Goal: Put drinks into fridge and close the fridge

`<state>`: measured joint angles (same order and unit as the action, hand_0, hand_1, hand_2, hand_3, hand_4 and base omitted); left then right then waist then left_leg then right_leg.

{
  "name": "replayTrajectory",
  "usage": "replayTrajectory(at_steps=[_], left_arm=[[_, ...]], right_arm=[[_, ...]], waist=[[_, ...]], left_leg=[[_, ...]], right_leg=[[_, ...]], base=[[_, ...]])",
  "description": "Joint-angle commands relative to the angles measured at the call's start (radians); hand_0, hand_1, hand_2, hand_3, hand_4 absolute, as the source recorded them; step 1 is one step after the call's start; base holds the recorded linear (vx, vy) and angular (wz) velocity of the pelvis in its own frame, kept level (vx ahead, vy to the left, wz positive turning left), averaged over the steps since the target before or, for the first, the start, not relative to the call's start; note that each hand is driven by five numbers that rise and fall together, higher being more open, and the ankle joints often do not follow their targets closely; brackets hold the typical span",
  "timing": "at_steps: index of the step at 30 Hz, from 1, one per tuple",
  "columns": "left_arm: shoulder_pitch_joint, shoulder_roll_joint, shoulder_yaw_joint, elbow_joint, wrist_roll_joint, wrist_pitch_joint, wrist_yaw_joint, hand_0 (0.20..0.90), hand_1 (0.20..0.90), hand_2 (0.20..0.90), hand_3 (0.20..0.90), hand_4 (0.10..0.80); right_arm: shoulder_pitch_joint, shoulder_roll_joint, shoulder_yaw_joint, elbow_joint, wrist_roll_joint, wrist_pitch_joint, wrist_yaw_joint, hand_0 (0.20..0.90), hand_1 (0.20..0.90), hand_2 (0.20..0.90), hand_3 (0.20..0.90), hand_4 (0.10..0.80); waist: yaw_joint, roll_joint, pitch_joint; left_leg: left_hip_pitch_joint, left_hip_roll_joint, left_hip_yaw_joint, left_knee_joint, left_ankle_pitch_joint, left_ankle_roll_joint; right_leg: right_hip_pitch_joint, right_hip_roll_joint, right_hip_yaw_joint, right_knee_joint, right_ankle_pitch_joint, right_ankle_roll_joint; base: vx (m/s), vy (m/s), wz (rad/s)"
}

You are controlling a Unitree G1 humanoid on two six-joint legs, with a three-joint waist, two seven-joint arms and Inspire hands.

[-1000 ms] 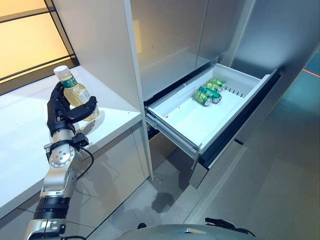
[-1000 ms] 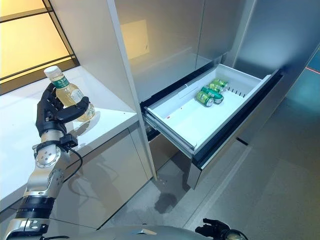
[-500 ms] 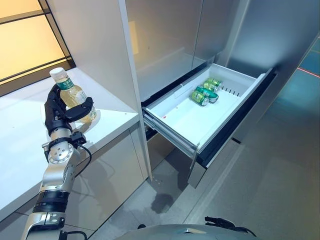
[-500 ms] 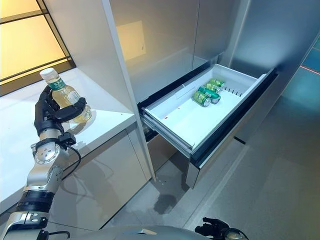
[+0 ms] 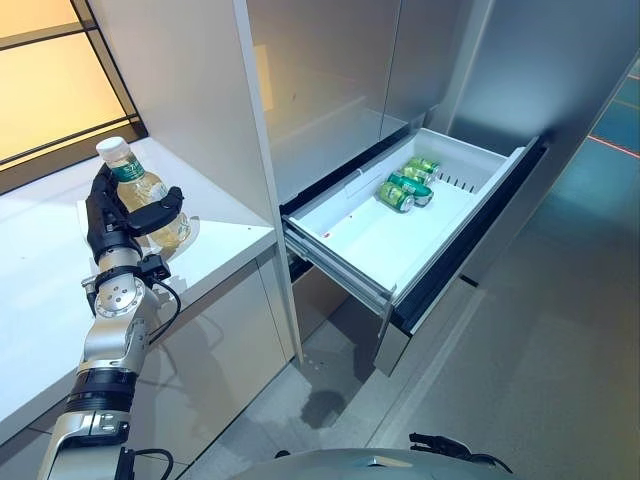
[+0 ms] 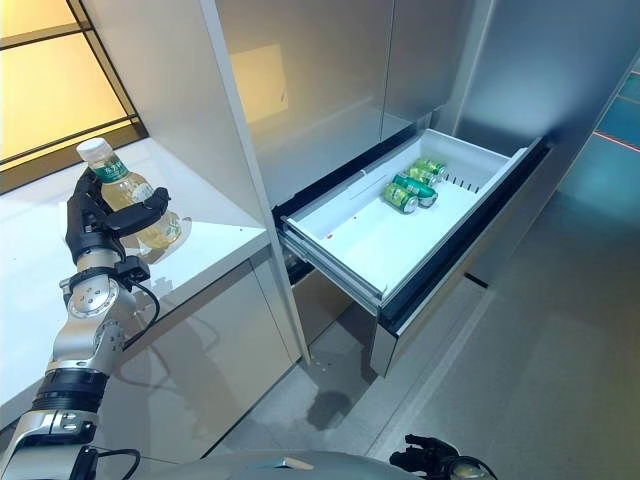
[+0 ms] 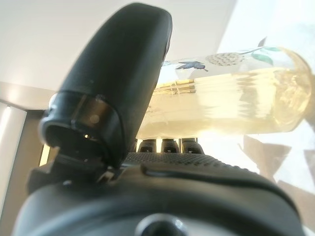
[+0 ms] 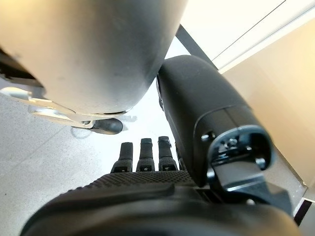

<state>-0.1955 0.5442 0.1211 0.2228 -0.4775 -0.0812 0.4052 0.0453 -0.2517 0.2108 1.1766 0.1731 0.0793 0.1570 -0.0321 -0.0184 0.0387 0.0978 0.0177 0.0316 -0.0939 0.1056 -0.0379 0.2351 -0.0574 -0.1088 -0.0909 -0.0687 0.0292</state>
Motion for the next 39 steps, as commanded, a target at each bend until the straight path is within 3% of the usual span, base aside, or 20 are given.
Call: replayTrajectory(at_steps=[1,2,16,22,31,39], left_arm=[[-0.195,0.085,0.017,0.031,0.005,-0.098,-0.004,0.328,0.328,0.328,0.233,0.133],[-0.195,0.085,0.017,0.032,0.002,-0.099,-0.002,0.3,0.3,0.3,0.2,0.1],[-0.205,0.087,0.02,0.04,0.014,-0.149,0.02,0.3,0.3,0.3,0.2,0.1],[-0.202,0.092,0.017,-0.016,0.019,-0.139,0.006,0.3,0.3,0.3,0.2,0.1],[-0.213,0.083,-0.026,-0.116,-0.012,-0.162,-0.014,0.3,0.3,0.3,0.2,0.1],[-0.237,0.094,-0.067,-0.229,-0.011,-0.187,-0.036,0.3,0.3,0.3,0.2,0.1]], right_arm=[[0.005,-0.036,0.038,0.034,-0.029,-0.005,0.014,0.9,0.9,0.9,0.9,0.8],[0.005,-0.037,0.038,0.035,-0.03,-0.006,0.015,0.9,0.9,0.9,0.9,0.8],[0.006,-0.039,0.042,0.038,-0.068,-0.006,0.025,0.9,0.9,0.9,0.9,0.8],[0.001,-0.057,0.133,0.014,-0.279,-0.062,0.089,0.9,0.9,0.9,0.9,0.8],[-0.056,-0.089,0.338,-0.26,-0.427,-0.081,0.165,0.9,0.9,0.9,0.9,0.8],[-0.115,-0.126,0.398,-0.457,-0.481,-0.101,0.152,0.9,0.9,0.9,0.9,0.8]], waist=[[0.003,0.035,-0.031],[0.002,0.035,-0.032],[0.0,0.034,-0.032],[0.015,0.029,-0.031],[0.042,0.023,-0.029],[0.061,0.018,-0.034]], left_leg=[[0.057,-0.033,-0.037,0.007,-0.178,0.026],[0.057,-0.033,-0.037,0.007,-0.178,0.025],[0.055,-0.034,-0.038,0.008,-0.178,0.027],[0.053,-0.036,-0.05,0.008,-0.177,0.026],[0.043,-0.037,-0.071,0.007,-0.169,0.021],[0.03,-0.043,-0.087,0.007,-0.162,0.02]], right_leg=[[-0.082,0.02,-0.011,0.021,0.017,0.044],[-0.082,0.021,-0.011,0.021,0.018,0.045],[-0.086,0.02,-0.009,0.024,0.017,0.044],[-0.084,0.017,-0.017,0.022,0.017,0.044],[-0.081,0.011,-0.038,0.016,0.018,0.042],[-0.085,0.008,-0.048,0.015,0.022,0.043]], base=[[0.013,-0.006,-0.04],[0.015,-0.005,-0.04],[0.002,0.0,0.0],[0.0,0.0,0.0],[-0.004,0.0,0.02],[-0.007,0.002,0.02]])
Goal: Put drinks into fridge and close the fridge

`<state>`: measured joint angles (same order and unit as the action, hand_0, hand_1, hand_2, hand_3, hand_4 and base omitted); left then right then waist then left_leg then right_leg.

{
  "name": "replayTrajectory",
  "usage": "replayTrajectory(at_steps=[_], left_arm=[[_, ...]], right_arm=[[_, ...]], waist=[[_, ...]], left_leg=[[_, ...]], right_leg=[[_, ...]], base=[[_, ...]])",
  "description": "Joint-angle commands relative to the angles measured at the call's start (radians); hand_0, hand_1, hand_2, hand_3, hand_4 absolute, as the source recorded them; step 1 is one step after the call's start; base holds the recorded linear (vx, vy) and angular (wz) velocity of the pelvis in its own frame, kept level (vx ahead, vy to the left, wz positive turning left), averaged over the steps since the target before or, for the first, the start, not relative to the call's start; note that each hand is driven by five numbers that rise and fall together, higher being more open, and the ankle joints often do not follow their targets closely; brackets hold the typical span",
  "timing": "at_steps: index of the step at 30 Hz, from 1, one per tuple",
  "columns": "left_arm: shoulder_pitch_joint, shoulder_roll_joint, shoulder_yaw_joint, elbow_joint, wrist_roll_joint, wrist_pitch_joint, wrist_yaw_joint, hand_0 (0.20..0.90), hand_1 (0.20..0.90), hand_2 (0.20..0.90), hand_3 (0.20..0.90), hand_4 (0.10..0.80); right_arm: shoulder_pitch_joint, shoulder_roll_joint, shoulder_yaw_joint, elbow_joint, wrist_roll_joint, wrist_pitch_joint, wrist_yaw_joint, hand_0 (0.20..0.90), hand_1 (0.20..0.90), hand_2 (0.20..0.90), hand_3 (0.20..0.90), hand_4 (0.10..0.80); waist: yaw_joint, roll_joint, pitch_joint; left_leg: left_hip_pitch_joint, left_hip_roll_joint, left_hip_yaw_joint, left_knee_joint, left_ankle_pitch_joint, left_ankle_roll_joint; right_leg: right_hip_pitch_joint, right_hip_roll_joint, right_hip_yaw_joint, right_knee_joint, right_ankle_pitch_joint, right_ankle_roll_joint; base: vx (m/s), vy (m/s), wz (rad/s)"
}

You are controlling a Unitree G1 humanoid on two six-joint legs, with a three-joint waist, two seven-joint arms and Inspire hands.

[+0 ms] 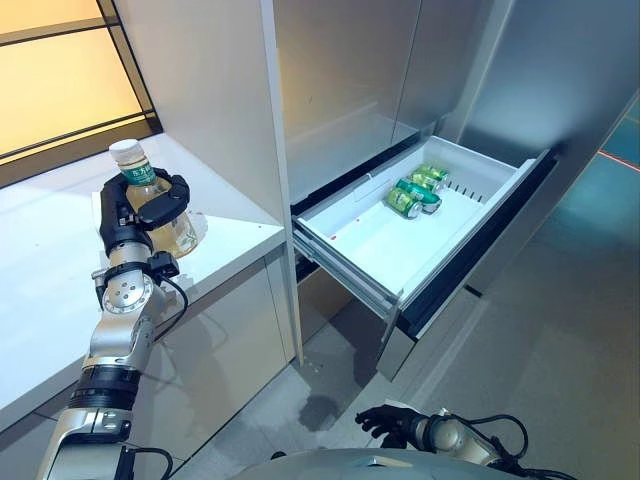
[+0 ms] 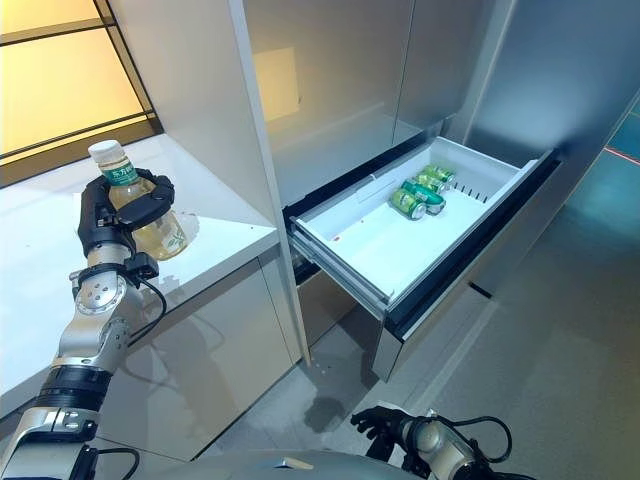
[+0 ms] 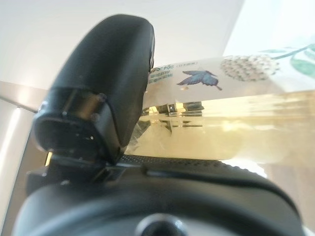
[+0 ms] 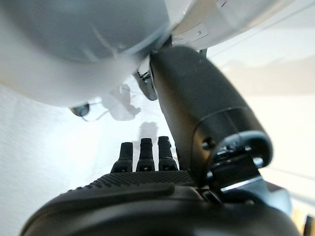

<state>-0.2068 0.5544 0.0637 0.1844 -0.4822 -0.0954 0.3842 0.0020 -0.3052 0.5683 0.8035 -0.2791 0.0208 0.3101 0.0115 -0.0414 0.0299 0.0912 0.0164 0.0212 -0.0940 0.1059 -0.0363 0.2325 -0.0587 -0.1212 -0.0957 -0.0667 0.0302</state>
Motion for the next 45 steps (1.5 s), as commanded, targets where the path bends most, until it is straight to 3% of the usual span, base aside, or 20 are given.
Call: replayTrajectory(at_steps=[1,12,14,16,22,26,31,38,45], left_arm=[[-0.227,0.084,-0.011,-0.194,-0.007,-0.175,-0.016,0.3,0.3,0.3,0.2,0.1],[-0.261,0.069,-0.09,-0.342,-0.126,-0.208,-0.105,0.3,0.3,0.3,0.2,0.1],[-0.221,0.062,-0.082,-0.357,-0.131,-0.27,-0.135,0.3,0.3,0.3,0.2,0.1],[-0.268,0.087,-0.094,-0.393,-0.157,-0.224,-0.117,0.3,0.3,0.3,0.2,0.1],[-0.333,0.109,-0.14,-0.421,-0.152,-0.206,-0.07,0.3,0.3,0.3,0.2,0.1],[-0.335,0.114,-0.142,-0.424,-0.149,-0.214,-0.076,0.3,0.3,0.3,0.2,0.1],[-0.314,0.1,-0.148,-0.448,-0.173,-0.242,-0.124,0.3,0.3,0.3,0.2,0.1],[-0.242,0.074,-0.115,-0.53,-0.209,-0.311,-0.294,0.3,0.3,0.3,0.2,0.1],[-0.168,0.072,-0.025,-0.54,-0.214,-0.368,-0.415,0.3,0.3,0.3,0.2,0.1]], right_arm=[[-0.073,-0.074,0.042,-0.092,-0.038,-0.046,-0.003,0.9,0.9,0.9,0.9,0.8],[-0.223,-0.162,0.126,-0.447,-0.062,-0.174,0.109,0.9,0.9,0.9,0.9,0.8],[-0.148,-0.169,0.135,-0.37,-0.137,-0.385,0.003,0.9,0.9,0.9,0.9,0.8],[-0.188,-0.155,0.176,-0.457,-0.107,-0.316,-0.005,0.9,0.9,0.9,0.9,0.8],[-0.327,-0.112,0.246,-0.651,0.005,-0.16,0.072,0.9,0.9,0.9,0.9,0.8],[-0.396,-0.119,0.264,-0.772,0.082,-0.109,0.2,0.9,0.9,0.9,0.9,0.8],[-0.468,-0.15,0.241,-0.89,0.207,-0.072,0.274,0.9,0.9,0.9,0.9,0.8],[-0.527,-0.223,0.059,-1.06,0.625,0.008,0.391,0.9,0.9,0.9,0.9,0.8],[-0.445,-0.221,-0.169,-1.112,0.897,-0.006,0.435,0.9,0.9,0.9,0.9,0.8]], waist=[[0.018,0.041,-0.026],[0.038,0.029,-0.017],[0.033,0.041,-0.013],[0.038,0.039,-0.013],[0.06,0.034,-0.013],[0.07,0.029,-0.009],[0.074,0.019,-0.008],[0.061,0.008,-0.012],[0.048,0.007,-0.028]], left_leg=[[0.037,-0.042,-0.077,0.007,-0.162,0.018],[0.021,-0.051,-0.098,0.007,-0.144,0.017],[0.022,-0.05,-0.097,0.007,-0.159,0.025],[0.023,-0.053,-0.097,0.007,-0.159,0.025],[0.022,-0.056,-0.096,0.007,-0.15,0.023],[0.015,-0.055,-0.094,0.007,-0.135,0.022],[0.019,-0.054,-0.092,0.007,-0.14,0.021],[0.021,-0.055,-0.078,0.007,-0.133,0.024],[0.025,-0.055,-0.067,0.007,-0.139,0.028]], right_leg=[[-0.083,0.009,-0.036,0.02,0.02,0.042],[-0.094,0.006,-0.041,0.025,0.032,0.041],[-0.095,0.011,-0.032,0.027,0.02,0.044],[-0.088,0.006,-0.038,0.019,0.019,0.045],[-0.084,0.002,-0.044,0.017,0.029,0.051],[-0.092,-0.004,-0.051,0.02,0.043,0.053],[-0.089,-0.005,-0.052,0.02,0.041,0.054],[-0.099,-0.005,-0.038,0.028,0.054,0.052],[-0.101,-0.006,-0.029,0.028,0.057,0.055]], base=[[-0.033,0.009,0.02],[-0.053,0.015,0.04],[-0.07,0.054,0.04],[-0.037,0.045,0.01],[-0.043,0.012,0.02],[-0.055,0.006,0.0],[-0.016,0.002,0.0],[-0.021,0.006,0.0],[0.012,0.001,-0.01]])
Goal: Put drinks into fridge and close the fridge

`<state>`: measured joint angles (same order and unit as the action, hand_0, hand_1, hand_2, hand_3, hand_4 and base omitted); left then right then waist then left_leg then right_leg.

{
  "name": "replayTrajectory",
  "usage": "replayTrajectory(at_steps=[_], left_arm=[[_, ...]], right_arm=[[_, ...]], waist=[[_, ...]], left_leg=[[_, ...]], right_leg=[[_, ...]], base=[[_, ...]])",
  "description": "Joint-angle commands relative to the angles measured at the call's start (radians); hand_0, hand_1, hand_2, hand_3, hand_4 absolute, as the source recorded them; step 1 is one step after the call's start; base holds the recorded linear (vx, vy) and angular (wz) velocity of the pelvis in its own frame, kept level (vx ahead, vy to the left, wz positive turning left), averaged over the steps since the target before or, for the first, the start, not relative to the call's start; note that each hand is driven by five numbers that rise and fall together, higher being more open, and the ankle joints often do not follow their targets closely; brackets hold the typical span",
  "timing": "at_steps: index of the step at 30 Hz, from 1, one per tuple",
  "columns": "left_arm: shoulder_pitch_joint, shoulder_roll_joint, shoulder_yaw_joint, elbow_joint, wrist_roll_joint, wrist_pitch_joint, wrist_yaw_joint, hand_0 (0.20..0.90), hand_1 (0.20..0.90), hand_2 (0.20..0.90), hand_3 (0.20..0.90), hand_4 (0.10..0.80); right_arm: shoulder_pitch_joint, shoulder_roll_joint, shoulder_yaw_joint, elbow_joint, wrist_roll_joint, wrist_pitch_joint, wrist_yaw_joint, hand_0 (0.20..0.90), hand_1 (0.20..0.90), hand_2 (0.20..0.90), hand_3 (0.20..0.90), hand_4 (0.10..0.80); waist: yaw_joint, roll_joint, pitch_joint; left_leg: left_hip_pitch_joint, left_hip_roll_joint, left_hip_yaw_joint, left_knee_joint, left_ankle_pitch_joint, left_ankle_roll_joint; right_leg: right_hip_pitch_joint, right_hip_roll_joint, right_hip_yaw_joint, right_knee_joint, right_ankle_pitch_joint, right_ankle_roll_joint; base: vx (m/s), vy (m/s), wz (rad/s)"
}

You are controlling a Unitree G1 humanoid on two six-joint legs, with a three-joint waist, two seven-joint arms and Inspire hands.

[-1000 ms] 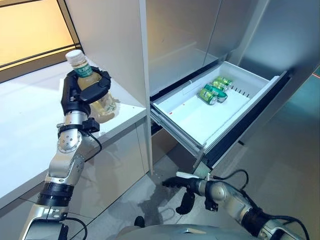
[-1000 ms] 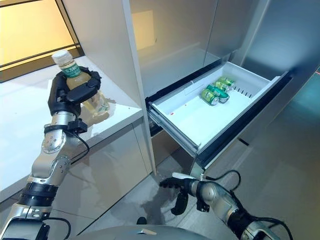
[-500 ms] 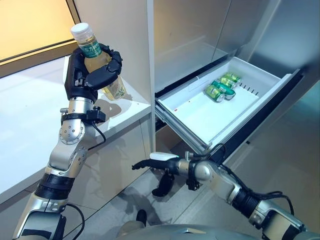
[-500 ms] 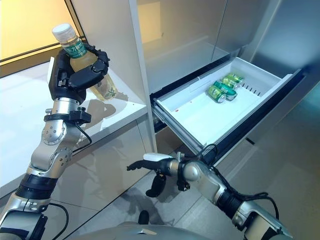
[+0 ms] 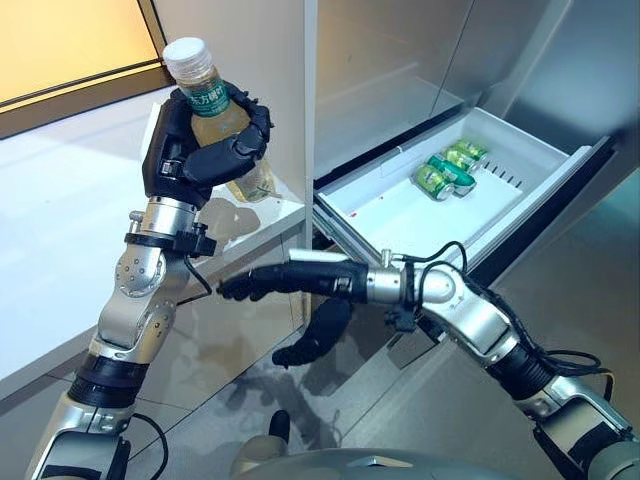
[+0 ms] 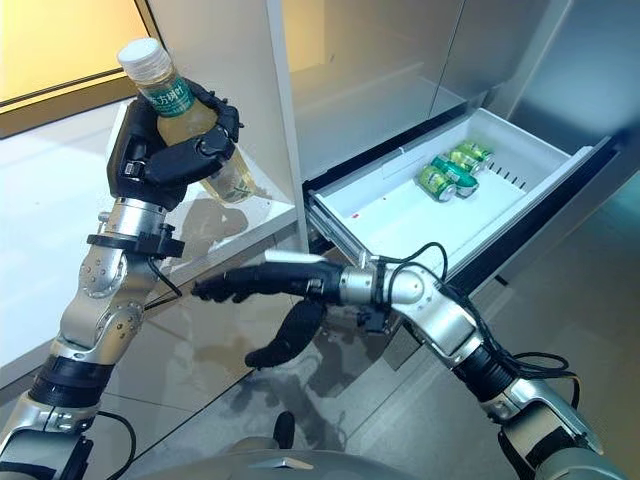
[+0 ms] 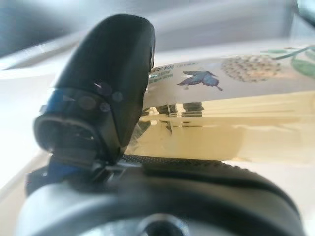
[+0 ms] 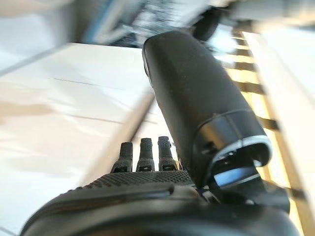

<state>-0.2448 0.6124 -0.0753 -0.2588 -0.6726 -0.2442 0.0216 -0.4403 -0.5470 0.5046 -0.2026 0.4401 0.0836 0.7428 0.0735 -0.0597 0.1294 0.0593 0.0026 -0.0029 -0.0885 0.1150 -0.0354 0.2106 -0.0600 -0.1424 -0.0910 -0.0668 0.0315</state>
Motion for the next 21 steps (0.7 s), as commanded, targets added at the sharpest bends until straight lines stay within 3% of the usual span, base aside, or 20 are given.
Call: replayTrajectory(at_steps=[1,9,16,21], left_arm=[[-0.125,0.019,0.131,-0.096,-0.029,-0.223,-0.062,0.3,0.3,0.3,0.2,0.1],[-0.053,0.071,0.235,-0.082,-0.002,-0.183,-0.125,0.3,0.3,0.3,0.2,0.1],[-0.046,0.091,0.212,-0.069,-0.022,-0.14,-0.163,0.3,0.3,0.3,0.2,0.1],[-0.071,0.075,0.155,-0.069,-0.021,-0.096,-0.189,0.3,0.3,0.3,0.2,0.1]], right_arm=[[0.013,0.022,-0.138,-0.102,0.189,-0.078,-0.017,0.9,0.9,0.9,0.9,0.8],[0.13,-0.023,-0.33,-0.106,0.155,-0.141,-0.125,0.9,0.9,0.9,0.9,0.8],[0.119,-0.04,-0.347,-0.09,0.157,-0.124,-0.179,0.9,0.9,0.9,0.9,0.8],[0.05,-0.035,-0.298,-0.079,0.142,-0.124,-0.216,0.9,0.9,0.9,0.9,0.8]], waist=[[-0.016,0.026,-0.13],[-0.04,0.033,-0.139],[-0.049,0.039,-0.135],[-0.045,0.04,-0.132]], left_leg=[[0.057,-0.041,-0.042,0.001,-0.149,0.028],[0.057,-0.04,-0.029,0.001,-0.154,0.028],[0.059,-0.038,-0.023,0.001,-0.156,0.027],[0.06,-0.038,-0.025,0.001,-0.155,0.027]], right_leg=[[-0.08,-0.004,-0.006,0.023,0.058,0.054],[-0.087,0.002,0.008,0.018,0.06,0.055],[-0.087,0.003,0.01,0.017,0.062,0.056],[-0.085,0.002,0.005,0.015,0.063,0.055]], base=[[0.0,0.0,0.0],[0.0,0.0,0.0],[0.0,0.004,-0.05],[0.0,0.0,0.0]])
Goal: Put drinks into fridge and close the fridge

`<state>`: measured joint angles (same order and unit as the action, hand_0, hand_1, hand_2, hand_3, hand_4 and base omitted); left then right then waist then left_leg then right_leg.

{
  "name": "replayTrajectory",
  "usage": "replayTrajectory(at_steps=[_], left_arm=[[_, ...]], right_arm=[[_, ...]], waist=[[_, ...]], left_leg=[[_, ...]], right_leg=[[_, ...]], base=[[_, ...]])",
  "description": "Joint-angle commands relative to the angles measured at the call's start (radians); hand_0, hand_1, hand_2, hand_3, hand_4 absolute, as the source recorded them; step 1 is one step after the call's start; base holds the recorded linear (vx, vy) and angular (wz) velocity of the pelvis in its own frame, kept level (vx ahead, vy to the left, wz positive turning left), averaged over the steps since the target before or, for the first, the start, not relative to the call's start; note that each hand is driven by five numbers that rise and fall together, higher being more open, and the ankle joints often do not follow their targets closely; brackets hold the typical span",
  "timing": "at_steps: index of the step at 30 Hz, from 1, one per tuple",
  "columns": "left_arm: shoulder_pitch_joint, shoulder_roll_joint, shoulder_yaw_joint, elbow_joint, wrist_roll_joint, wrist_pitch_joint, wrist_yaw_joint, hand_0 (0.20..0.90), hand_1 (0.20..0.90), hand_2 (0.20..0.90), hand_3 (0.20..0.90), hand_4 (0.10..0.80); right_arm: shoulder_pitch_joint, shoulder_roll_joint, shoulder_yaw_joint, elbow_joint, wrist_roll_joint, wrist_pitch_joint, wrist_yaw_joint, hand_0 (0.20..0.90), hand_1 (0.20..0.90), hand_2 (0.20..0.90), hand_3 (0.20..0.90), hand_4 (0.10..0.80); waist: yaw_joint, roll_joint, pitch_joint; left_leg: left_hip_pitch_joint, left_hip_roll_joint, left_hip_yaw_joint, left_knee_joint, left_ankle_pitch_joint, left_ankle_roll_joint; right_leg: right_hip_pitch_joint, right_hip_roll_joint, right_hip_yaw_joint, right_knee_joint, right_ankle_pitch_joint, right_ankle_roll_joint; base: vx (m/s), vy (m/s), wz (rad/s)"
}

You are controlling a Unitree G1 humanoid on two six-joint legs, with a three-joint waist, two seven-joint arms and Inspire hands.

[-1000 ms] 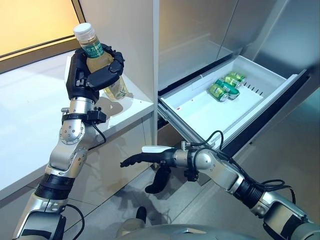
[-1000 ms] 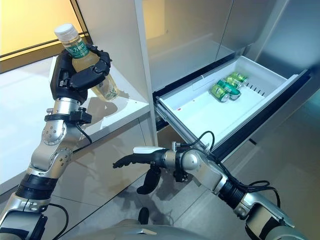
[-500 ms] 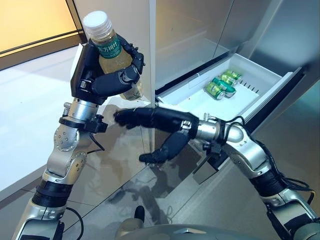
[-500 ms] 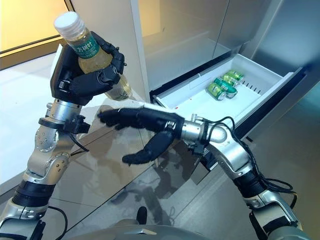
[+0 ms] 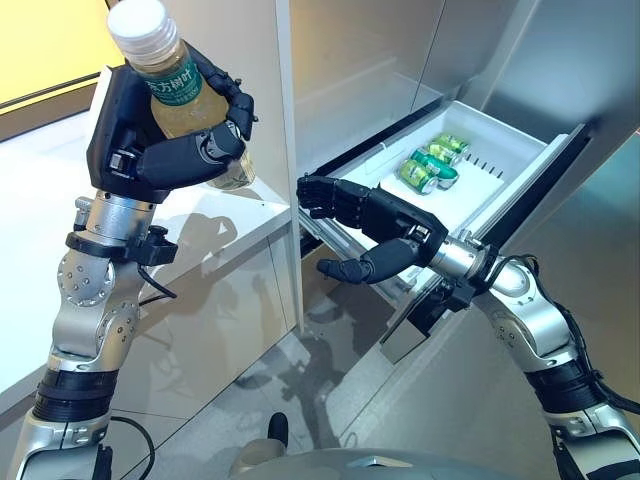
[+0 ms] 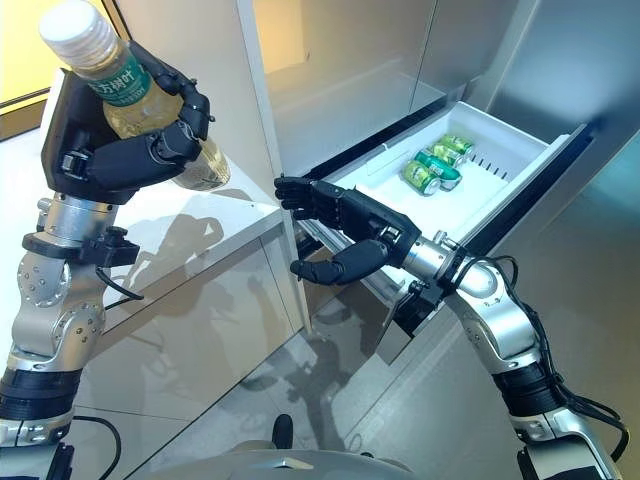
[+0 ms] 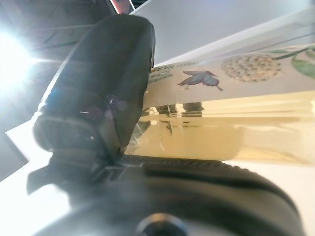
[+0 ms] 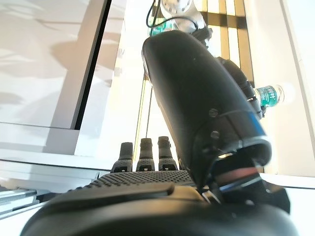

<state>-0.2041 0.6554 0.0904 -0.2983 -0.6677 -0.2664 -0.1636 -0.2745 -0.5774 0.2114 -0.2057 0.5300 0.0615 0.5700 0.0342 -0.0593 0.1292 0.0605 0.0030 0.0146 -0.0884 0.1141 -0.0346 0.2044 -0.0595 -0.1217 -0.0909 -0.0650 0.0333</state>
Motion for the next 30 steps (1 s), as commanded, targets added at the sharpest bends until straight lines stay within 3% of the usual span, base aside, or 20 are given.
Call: replayTrajectory(at_steps=[1,30], left_arm=[[-0.119,0.032,-0.026,-0.03,-0.028,-0.067,-0.005,0.3,0.3,0.3,0.2,0.1],[-0.222,-0.032,-0.165,-0.021,-0.077,-0.017,-0.048,0.3,0.3,0.3,0.2,0.1]], right_arm=[[-0.133,-0.003,0.004,-0.071,0.052,-0.095,-0.05,0.9,0.9,0.9,0.9,0.8],[-0.396,0.128,0.2,0.112,0.08,0.006,-0.207,0.9,0.9,0.9,0.9,0.8]], waist=[[-0.005,0.04,-0.132],[0.046,0.028,-0.137]], left_leg=[[0.06,-0.038,-0.044,0.001,-0.155,0.026],[0.059,-0.043,-0.073,0.001,-0.162,0.03]], right_leg=[[-0.078,0.002,-0.017,0.014,0.062,0.053],[-0.067,0.001,-0.044,0.01,0.052,0.042]], base=[[0.0,0.0,0.0],[0.008,-0.003,0.02]])
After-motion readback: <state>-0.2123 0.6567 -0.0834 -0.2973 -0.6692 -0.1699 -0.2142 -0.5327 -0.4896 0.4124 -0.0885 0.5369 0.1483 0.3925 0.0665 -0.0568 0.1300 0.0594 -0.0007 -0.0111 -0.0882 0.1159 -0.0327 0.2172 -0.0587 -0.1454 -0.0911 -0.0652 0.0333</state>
